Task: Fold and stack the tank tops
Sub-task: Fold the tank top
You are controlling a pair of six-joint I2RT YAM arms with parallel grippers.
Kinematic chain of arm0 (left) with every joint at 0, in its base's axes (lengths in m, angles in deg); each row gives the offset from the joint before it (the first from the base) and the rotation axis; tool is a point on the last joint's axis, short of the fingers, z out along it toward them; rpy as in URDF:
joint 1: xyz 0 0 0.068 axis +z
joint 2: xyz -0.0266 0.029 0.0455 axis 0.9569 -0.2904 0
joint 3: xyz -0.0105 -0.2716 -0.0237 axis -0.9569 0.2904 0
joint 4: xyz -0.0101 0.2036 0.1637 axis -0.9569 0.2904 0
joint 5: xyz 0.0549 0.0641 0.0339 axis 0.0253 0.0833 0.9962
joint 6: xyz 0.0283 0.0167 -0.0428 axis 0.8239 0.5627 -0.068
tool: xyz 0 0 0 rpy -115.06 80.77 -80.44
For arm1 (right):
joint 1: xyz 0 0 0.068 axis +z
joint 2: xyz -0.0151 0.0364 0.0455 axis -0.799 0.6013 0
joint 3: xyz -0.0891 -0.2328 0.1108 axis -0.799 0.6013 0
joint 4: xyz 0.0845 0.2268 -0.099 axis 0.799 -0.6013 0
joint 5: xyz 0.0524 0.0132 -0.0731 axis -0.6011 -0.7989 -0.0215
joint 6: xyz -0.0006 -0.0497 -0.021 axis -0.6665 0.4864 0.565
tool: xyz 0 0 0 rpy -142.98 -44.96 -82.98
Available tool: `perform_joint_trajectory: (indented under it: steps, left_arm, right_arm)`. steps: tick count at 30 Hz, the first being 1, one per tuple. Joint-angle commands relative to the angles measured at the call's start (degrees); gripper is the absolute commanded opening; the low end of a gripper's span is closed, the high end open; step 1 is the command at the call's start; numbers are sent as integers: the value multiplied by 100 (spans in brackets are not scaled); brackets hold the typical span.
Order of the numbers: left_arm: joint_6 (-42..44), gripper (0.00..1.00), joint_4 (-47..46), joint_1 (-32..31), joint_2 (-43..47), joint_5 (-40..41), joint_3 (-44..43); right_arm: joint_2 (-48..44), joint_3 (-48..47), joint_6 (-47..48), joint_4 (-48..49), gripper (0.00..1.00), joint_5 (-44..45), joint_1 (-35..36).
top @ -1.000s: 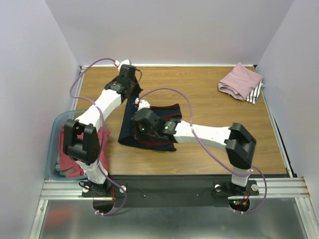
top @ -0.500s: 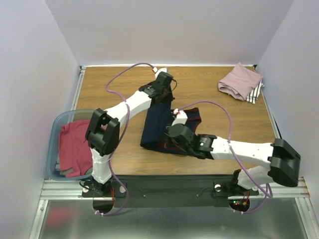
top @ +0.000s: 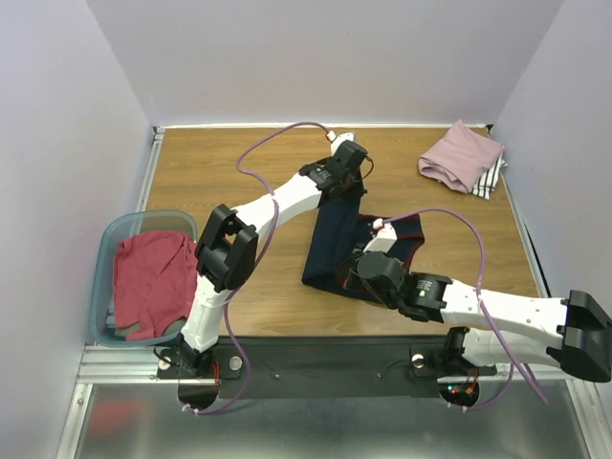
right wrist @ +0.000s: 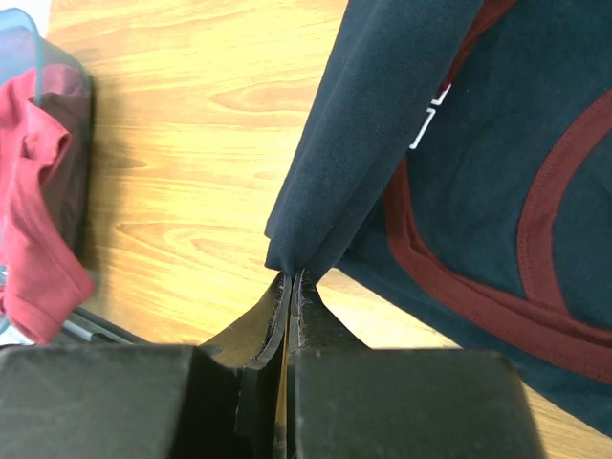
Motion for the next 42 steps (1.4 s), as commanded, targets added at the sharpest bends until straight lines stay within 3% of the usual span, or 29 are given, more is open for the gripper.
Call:
perform_joint_trajectory:
  steps: [1,4,18,23,27,32,42]
  left_arm:
    - [-95,0,-504,319,315,492,-178]
    - [-33,0,-556,662,674,492,173]
    - [678,0,-688,2727,2336,62,1719]
    - [924,0,-679,3202,2802,-18,1826]
    - [1013,0,-583,3212,2785,-210,1703]
    - [925,0,-671,3028,2610,-404,1703]
    - [661,0,-776,2097,1915,-53,1563]
  right_arm:
    - [121,-437,45,129,1,-476,110]
    - [551,-1113,282,138,0,-705,110]
    - [4407,-5410,872,86,0,-2154,338]
    - [4972,-6553,881,-126,0,-2428,391]
    - [4929,-6617,846,-126,0,-2419,391]
    - [4455,-6046,714,-117,0,-2174,391]
    - [3190,-3939,345,278,0,-1691,382]
